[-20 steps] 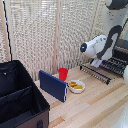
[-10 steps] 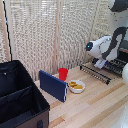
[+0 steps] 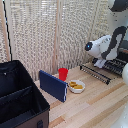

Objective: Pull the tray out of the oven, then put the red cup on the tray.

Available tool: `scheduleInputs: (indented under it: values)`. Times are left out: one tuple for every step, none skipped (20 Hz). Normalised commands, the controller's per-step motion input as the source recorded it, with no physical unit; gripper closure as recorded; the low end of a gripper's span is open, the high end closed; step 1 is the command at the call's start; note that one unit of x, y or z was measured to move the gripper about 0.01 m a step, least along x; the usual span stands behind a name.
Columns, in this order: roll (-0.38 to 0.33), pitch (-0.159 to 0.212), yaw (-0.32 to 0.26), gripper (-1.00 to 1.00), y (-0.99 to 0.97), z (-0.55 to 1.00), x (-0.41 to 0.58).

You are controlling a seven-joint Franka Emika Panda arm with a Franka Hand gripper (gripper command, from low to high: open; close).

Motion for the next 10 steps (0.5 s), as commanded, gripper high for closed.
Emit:
scheduleInputs:
  values:
    - [0.099,0.044,-0.021,1.00,0.17,0.06,0.000]
    - [0.086,0.036,-0.028,1.00,0.33,0.13,0.000]
    - [0.054,0.025,-0.041,1.00,0.53,0.09,0.000]
    - [0.013,0.014,-0.036,1.00,0.72,0.01,0.000]
    - [0.000,0.014,-0.048,1.00,0.83,0.00,0.000]
    - [-0.014,0.001,-0.035,1.00,0.95,-0.01,0.000]
    - [-0.019,0.003,-0.045,1.00,0.95,-0.03,0.000]
    - [-0.033,0.000,-0.042,1.00,0.96,-0.07,0.000]
    - [-0.030,0.000,-0.048,1.00,0.96,-0.07,0.000]
    - [-0.038,0.000,-0.045,1.00,0.96,-0.11,0.000]
